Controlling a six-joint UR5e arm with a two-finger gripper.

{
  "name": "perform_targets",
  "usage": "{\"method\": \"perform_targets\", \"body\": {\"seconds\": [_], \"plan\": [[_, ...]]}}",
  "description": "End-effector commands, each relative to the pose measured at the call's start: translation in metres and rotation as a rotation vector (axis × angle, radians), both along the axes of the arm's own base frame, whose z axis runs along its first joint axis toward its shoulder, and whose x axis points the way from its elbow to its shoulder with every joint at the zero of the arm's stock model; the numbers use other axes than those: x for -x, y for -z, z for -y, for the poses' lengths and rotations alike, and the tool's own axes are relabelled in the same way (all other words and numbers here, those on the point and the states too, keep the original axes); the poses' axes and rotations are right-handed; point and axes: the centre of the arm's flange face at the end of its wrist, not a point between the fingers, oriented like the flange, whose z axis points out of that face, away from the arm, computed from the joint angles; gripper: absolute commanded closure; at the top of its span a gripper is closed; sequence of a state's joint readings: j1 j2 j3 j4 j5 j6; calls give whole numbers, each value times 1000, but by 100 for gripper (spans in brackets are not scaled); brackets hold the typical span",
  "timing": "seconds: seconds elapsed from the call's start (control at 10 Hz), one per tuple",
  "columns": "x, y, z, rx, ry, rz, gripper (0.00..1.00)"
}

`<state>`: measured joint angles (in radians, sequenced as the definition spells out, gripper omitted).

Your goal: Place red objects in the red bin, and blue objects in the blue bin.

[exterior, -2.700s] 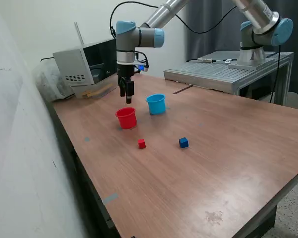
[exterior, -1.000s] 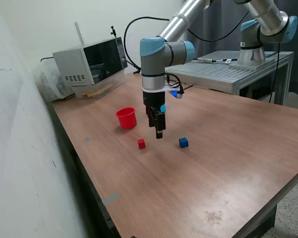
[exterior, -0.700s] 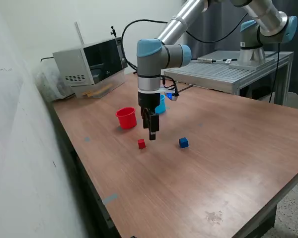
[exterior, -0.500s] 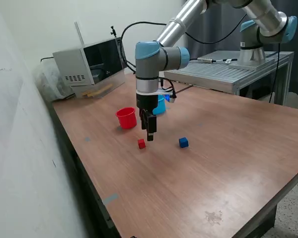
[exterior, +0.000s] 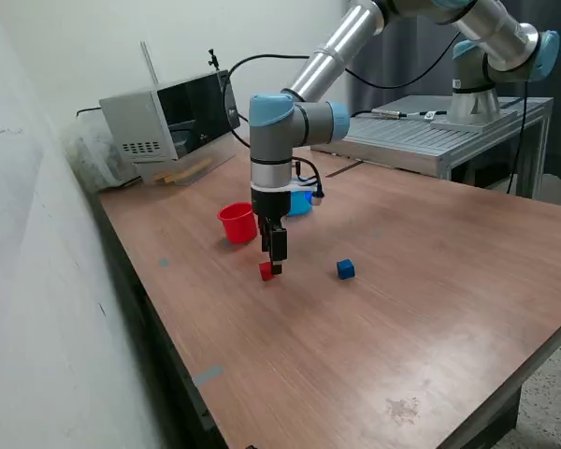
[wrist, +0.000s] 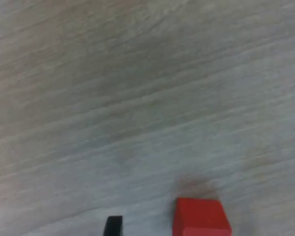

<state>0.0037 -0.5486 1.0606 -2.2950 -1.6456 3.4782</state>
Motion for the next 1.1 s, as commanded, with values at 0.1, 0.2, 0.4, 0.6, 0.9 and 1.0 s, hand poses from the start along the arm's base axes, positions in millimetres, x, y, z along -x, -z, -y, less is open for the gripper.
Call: {"method": "perform_targets", "body": {"seconds": [0.1, 0.2, 0.4, 0.6, 0.9, 1.0], "plan": [[6, 3, -3, -4, 4, -13, 0], [6, 3, -3, -4, 4, -16, 0], [6, 5, -10, -4, 11, -12, 100], [4, 10, -12, -8, -6, 4, 100], [5, -44, -12, -29, -82, -48, 100], [-1, -82, -12, -30, -84, -83, 100]]}}
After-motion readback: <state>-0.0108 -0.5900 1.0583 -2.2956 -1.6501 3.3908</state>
